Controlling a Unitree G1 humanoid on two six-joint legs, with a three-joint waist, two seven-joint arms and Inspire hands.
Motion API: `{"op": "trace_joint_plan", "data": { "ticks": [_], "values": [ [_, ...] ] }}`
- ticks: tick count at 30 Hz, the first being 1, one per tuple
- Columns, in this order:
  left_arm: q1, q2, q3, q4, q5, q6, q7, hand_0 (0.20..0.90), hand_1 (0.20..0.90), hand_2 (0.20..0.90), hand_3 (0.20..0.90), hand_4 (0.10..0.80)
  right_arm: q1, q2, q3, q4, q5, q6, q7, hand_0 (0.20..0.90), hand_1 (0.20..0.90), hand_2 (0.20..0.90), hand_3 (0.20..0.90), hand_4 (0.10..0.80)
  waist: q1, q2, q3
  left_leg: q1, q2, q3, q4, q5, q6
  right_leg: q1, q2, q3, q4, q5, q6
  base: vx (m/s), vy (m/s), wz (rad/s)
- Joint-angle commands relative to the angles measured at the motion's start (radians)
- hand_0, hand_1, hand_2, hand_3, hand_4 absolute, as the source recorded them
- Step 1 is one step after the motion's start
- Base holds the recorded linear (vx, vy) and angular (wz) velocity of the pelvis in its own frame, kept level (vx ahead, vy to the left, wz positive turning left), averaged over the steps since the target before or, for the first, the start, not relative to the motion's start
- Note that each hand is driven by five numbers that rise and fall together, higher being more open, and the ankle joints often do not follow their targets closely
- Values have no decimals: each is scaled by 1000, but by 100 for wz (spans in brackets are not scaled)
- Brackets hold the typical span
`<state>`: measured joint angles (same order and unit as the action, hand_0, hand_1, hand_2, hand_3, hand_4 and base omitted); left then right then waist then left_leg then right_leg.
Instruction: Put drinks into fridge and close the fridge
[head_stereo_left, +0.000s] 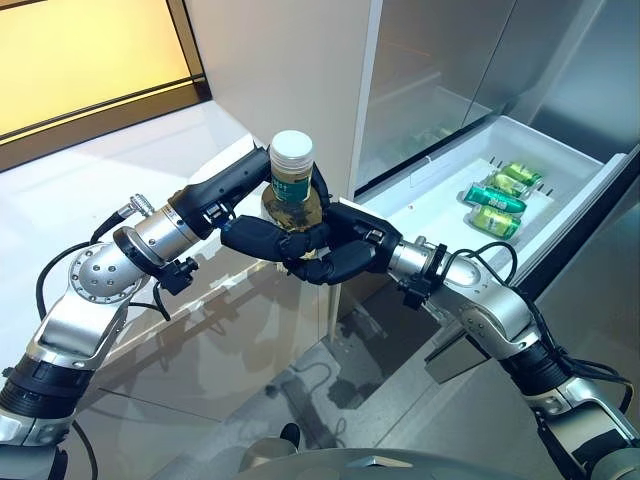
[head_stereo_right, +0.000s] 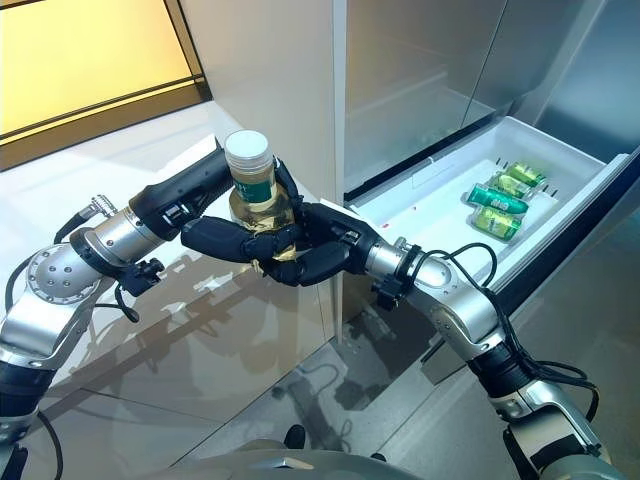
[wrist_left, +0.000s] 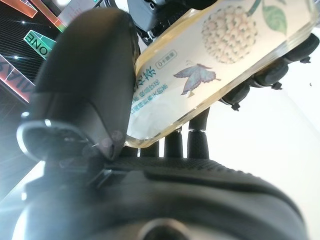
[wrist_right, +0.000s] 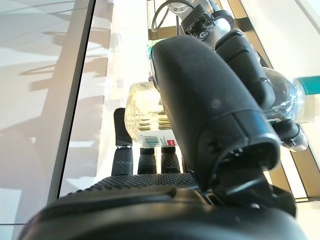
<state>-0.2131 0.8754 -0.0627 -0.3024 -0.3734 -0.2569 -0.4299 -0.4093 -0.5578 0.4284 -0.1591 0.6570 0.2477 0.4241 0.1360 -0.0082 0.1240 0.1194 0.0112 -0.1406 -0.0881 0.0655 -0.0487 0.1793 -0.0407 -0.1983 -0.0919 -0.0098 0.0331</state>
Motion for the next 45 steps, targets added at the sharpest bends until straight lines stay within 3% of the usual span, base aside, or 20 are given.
{"op": "trace_joint_plan", "data": {
  "ticks": [1,5,6,7,31,45],
  "values": [
    [-172,-33,36,-90,-132,-103,19,300,300,300,200,100,-140,75,-6,-53,77,-78,-17,300,300,300,200,100,-13,-11,-99,17,-82,42,1,-56,69,-22,-3,25,17,37,23,0,0,0],
    [-172,-28,34,-88,-130,-102,30,300,300,300,200,100,-143,69,-1,-50,77,-88,-23,300,300,300,200,100,-13,-11,-100,17,-82,43,1,-55,68,-23,-3,25,18,38,23,0,0,0],
    [-171,-27,38,-87,-131,-102,31,465,465,465,392,292,-142,68,-4,-49,77,-88,-21,300,300,300,200,100,-13,-11,-100,16,-81,43,1,-55,67,-23,-3,25,18,38,23,0,0,0],
    [-169,-23,41,-84,-134,-102,33,900,900,900,900,800,-144,67,-5,-47,80,-92,-20,300,300,300,200,100,-13,-11,-101,16,-82,43,1,-55,67,-24,-2,26,18,38,23,0,0,0],
    [-49,19,213,-41,-136,-126,122,900,900,900,900,800,-133,-23,-175,-149,131,-186,-34,300,300,300,200,100,-19,-11,-107,13,-79,42,1,-58,68,-26,2,33,17,39,22,0,0,0],
    [49,16,303,-38,-165,-134,105,900,900,900,900,800,-63,-80,-288,-216,148,-228,-19,300,300,300,200,100,-26,-14,-109,9,-78,42,1,-60,69,-32,4,37,16,40,23,0,0,0]
  ]
}}
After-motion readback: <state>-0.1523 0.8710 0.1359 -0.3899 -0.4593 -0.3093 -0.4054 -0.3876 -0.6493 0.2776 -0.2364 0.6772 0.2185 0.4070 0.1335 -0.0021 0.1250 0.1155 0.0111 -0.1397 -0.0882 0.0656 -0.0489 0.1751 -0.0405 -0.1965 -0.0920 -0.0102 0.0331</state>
